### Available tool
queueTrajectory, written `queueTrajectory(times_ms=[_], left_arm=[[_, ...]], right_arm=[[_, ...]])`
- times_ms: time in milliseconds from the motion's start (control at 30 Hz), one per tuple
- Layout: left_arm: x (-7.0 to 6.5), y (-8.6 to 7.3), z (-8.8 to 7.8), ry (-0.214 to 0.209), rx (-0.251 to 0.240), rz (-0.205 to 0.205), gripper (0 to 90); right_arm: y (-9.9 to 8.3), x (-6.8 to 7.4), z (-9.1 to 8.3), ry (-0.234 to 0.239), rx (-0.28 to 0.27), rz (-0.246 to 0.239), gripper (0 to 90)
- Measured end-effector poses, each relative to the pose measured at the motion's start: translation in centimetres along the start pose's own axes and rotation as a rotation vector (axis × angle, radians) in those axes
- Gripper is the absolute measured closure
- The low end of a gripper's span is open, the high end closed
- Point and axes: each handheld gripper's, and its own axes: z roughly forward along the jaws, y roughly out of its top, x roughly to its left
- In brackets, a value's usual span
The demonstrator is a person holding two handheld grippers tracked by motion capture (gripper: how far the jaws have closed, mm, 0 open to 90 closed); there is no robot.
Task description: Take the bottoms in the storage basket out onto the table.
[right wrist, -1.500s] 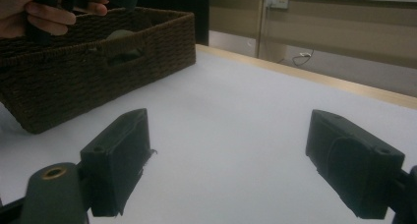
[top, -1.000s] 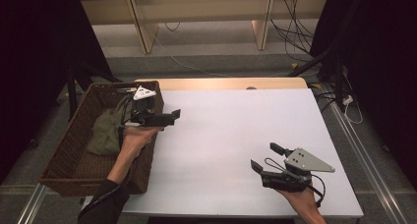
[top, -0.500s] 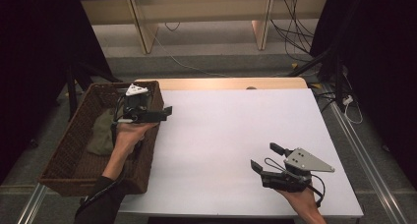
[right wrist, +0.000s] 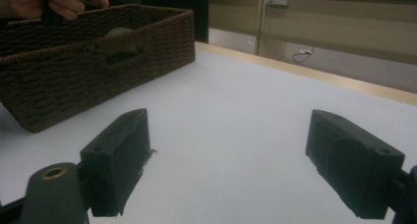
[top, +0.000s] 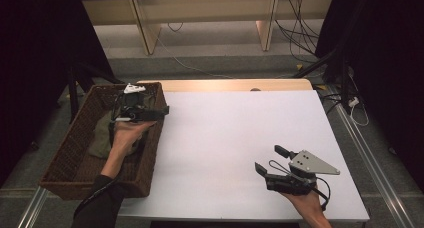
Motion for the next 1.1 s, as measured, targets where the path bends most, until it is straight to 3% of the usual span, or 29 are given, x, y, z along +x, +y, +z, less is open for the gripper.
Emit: queueTrajectory(times_ms=[300,733,1100], left_arm=[[1.7,0.7,0.6,0.053,0.045,-0.004,0.1],[4.4,1.0,0.8,0.109,0.097,-0.048,0.1],[7.0,0.2,2.1,0.184,0.210,-0.092,0.1]], right_arm=[[0.0,0.0,0.1,0.005,0.003,-0.001,18.0],[0.0,0.1,0.1,0.007,0.003,0.000,18.0],[-0.1,0.1,0.2,0.006,0.007,0.000,18.0]])
